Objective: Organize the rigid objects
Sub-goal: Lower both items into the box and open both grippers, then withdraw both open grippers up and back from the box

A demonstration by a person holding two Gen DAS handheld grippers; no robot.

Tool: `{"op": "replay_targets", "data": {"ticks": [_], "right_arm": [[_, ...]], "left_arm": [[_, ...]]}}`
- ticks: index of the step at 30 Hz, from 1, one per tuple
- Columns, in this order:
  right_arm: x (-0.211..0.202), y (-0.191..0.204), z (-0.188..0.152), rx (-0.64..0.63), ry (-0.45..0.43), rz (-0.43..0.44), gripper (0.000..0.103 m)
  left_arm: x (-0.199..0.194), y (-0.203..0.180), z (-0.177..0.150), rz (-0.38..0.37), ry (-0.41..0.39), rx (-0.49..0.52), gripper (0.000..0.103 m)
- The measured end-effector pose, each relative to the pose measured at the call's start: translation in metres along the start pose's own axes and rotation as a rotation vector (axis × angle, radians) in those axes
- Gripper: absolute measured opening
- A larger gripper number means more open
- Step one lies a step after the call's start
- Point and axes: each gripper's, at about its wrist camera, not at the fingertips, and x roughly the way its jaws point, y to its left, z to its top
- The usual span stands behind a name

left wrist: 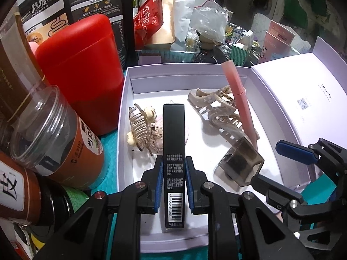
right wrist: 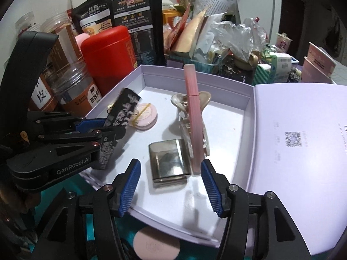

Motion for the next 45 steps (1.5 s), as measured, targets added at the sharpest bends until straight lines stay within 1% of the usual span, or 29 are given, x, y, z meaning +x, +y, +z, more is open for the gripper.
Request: {"op": "replay_targets", "data": {"ticks": [5, 12, 23, 26, 29, 30, 33, 37, 40, 45], "right_arm": [[-0.013, -0.001, -0.001, 0.005, -0.020, -0.010, 0.058], [-0.030, -0.004, -0.002, 0.008, -0.049, -0.028, 0.058], [-0.068, 0.000, -0.005, 0.003, -0.125, -0.044, 0.058], [-0.080, 0.003, -0.007, 0.000, -0.154, -0.059, 0.063], [-0.095, 0.005, -0.011, 0.006, -0.179, -0.063, 0.064], [-0.099, 0.006, -0.012, 0.009, -0.187, -0.064, 0.065], [-0.113, 0.008, -0.018, 0.017, -0.213, -0.068, 0.067], [-0.129, 0.011, -0.025, 0.024, -0.238, -0.073, 0.068], [-0.140, 0.014, -0.032, 0.028, -0.252, -0.079, 0.068], [-0.157, 0.019, -0.047, 0.035, -0.273, -0.097, 0.070]], "left_arm": [[-0.007, -0.001, 0.000, -0.009, 0.007, -0.010, 0.018], [-0.023, -0.004, 0.000, -0.008, -0.014, -0.010, 0.019], [-0.062, -0.011, 0.000, -0.001, -0.092, -0.008, 0.019], [-0.075, -0.014, -0.002, 0.018, -0.122, -0.001, 0.019], [-0.088, -0.014, -0.005, 0.015, -0.141, -0.003, 0.019], [-0.092, -0.015, -0.006, 0.015, -0.147, -0.001, 0.019], [-0.105, -0.016, -0.010, 0.026, -0.173, 0.002, 0.019], [-0.120, -0.017, -0.018, 0.021, -0.198, 0.001, 0.019], [-0.131, -0.018, -0.023, 0.046, -0.217, -0.001, 0.019], [-0.147, -0.020, -0.033, 0.043, -0.237, -0.004, 0.019]]}}
